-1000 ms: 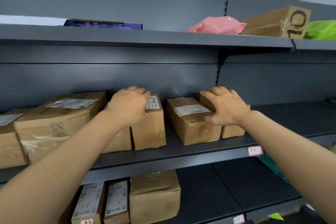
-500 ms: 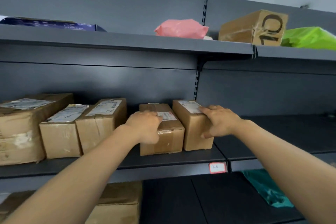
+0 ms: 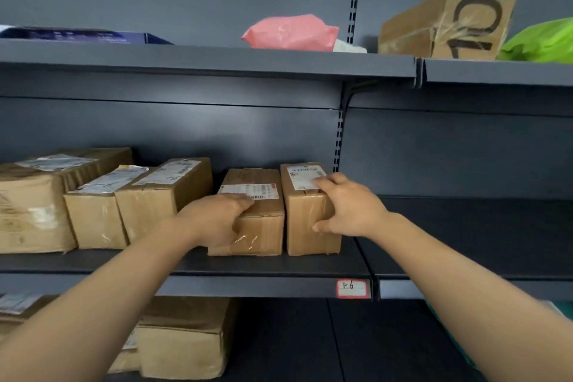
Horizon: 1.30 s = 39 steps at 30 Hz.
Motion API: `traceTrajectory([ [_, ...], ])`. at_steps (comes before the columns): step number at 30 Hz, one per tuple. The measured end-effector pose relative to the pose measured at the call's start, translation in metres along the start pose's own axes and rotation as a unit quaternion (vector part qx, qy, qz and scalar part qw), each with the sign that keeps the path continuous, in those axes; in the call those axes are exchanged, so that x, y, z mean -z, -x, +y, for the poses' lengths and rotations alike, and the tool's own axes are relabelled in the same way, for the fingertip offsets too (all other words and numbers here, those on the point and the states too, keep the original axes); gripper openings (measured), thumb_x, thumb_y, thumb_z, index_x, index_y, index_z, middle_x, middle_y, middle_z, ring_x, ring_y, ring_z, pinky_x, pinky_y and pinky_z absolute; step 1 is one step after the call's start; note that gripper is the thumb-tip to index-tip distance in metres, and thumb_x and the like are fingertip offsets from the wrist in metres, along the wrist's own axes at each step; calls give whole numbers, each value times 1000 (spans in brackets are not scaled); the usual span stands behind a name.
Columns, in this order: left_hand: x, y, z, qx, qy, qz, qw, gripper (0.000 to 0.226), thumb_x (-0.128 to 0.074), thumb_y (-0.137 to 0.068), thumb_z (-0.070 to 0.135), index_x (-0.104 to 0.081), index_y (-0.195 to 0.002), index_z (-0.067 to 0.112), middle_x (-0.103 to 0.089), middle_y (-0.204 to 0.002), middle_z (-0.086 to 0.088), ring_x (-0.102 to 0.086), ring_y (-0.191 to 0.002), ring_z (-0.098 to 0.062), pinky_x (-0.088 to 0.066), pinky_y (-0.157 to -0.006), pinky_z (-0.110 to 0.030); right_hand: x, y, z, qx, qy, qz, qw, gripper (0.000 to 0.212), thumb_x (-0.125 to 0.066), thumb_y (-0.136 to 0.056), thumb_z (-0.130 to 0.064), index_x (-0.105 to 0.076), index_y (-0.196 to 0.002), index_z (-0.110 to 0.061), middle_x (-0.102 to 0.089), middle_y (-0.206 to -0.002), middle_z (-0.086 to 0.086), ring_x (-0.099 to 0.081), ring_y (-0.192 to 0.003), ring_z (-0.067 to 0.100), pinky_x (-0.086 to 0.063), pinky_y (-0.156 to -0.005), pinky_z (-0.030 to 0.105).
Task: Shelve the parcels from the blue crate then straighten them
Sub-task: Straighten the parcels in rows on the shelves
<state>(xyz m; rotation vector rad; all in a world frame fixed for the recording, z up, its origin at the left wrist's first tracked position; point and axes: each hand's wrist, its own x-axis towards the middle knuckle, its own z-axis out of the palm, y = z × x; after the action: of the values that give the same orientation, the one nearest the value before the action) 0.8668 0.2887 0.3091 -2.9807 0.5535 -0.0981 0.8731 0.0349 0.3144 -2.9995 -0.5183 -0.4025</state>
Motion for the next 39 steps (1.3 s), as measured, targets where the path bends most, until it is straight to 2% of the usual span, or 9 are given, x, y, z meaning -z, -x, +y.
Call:
traceTrajectory([
  [3, 1, 8, -13, -4, -9, -2, 1000, 73, -56, -89, 19, -19, -153, 26, -27, -157, 3, -30, -141, -15, -29, -114, -29, -2, -2, -11, 1, -8, 4, 1000, 94, -73, -75, -54, -25, -150, -27, -30, -150, 2, -40, -132, 25, -41, -103, 39],
  [10, 5, 19, -35, -11, -41, 9, 999, 72, -58, -90, 18, -22, -152, 27, -30, -155, 7, -33, -140, -15, -31, -113, -31, -5, -6, -35, 1, -17, 26, 1000, 90, -72, -74, -58, -31, -148, -26, -37, -146, 2, -43, -129, 24, -43, -102, 40],
  [19, 0, 18, -40, -28, -43, 23, 998, 71, -57, -92, 21, -20, -153, 23, -24, -158, 5, -27, -142, -14, -26, -114, -28, -6, -3, -43, -26, -27, 27, 999, 90, -73, -74, -55, -32, -148, -26, -36, -148, 2, -41, -131, 24, -41, -104, 40],
  [30, -9, 18, -40, -25, -36, 35, 998, 73, -55, -93, 20, -15, -154, 20, -15, -160, 1, -24, -144, -18, -28, -115, -31, -6, 3, -50, -59, -41, 8, 997, 88, -73, -79, -48, -26, -150, -24, -30, -152, 4, -40, -133, 26, -39, -107, 41],
  [35, -17, 26, -35, -12, -43, 64, 997, 74, -54, -92, 18, -13, -153, 16, -19, -159, -5, -29, -141, -23, -34, -112, -33, -17, 24, -60, -82, 6, 68, 994, 82, -70, -84, -37, -23, -150, -23, -29, -151, 6, -37, -133, 27, -44, -102, 41],
  [37, -21, 35, -29, -2, -45, 79, 996, 76, -56, -92, 17, -11, -153, 13, -20, -158, -7, -29, -141, -24, -35, -111, -33, -23, 37, -64, -84, 38, 87, 992, 83, -69, -86, -34, -19, -151, -20, -22, -155, 10, -31, -138, 29, -38, -105, 40],
  [39, -24, 50, -21, 2, -56, 99, 994, 79, -58, -91, 15, -10, -153, 11, -19, -158, -9, -25, -143, -25, -29, -112, -31, -27, 52, -69, -90, 63, 104, 989, 86, -68, -87, -32, -14, -152, -16, -15, -158, 13, -23, -142, 30, -32, -109, 39],
])
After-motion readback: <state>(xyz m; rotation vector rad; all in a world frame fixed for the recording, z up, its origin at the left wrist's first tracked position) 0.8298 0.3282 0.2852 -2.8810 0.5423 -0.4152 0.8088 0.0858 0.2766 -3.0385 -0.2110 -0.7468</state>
